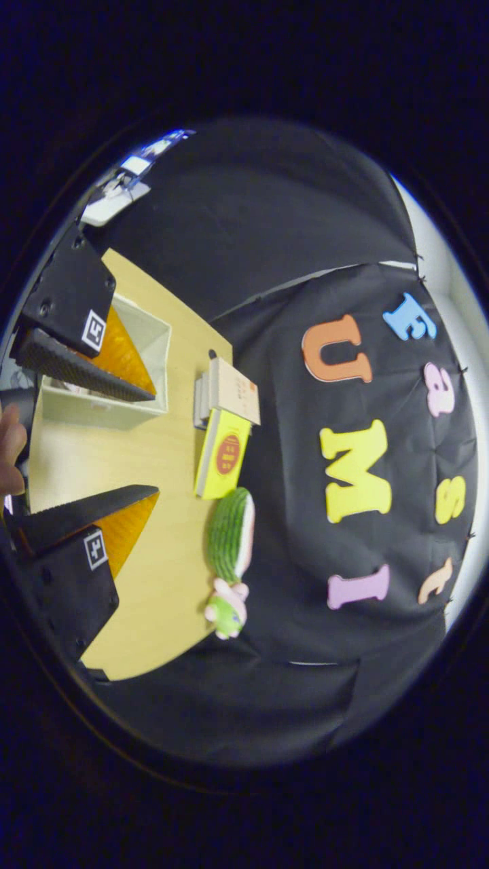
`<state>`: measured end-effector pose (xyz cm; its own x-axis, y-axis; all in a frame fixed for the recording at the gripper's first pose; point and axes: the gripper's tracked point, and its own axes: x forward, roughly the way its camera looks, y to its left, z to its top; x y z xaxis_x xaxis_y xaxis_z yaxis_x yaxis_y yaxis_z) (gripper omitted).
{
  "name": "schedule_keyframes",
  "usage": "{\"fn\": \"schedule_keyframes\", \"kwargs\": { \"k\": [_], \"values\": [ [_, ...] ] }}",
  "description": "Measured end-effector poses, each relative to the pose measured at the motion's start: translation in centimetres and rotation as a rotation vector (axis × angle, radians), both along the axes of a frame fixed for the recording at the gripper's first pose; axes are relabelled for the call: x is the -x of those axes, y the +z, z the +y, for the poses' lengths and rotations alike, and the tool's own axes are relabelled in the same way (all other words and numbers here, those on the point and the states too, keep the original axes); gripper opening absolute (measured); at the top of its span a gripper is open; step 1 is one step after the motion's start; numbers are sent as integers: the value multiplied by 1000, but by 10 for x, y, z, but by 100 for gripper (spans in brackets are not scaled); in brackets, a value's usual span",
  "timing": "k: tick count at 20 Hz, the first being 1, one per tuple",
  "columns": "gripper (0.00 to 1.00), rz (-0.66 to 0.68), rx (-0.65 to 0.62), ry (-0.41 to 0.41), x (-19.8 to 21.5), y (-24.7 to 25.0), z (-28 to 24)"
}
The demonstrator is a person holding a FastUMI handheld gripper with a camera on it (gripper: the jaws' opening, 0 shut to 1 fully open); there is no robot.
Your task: Open the storage box then place both shoes into the box .Put the left shoe in first, then the right shoe, with the right side of both shoes facing outward in a uniform manner.
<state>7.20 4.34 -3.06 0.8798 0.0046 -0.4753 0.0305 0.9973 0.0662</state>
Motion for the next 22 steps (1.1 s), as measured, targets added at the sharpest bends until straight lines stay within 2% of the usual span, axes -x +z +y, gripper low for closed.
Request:
{"fn": "schedule_keyframes", "kwargs": {
  "k": [3, 5, 8, 12, 17, 20, 22],
  "values": [
    [93, -214, 96, -96, 29, 58, -41],
    [100, -279, 110, -111, 53, 72, -50],
    [100, -301, 78, -128, 96, 76, -66],
    [100, -328, 76, -146, 131, 77, -76],
    [100, -348, 71, -126, 147, 72, -61],
    [100, -370, 60, -143, 154, 67, -59],
    [100, -397, 69, -183, 157, 65, -66]
  ]
}}
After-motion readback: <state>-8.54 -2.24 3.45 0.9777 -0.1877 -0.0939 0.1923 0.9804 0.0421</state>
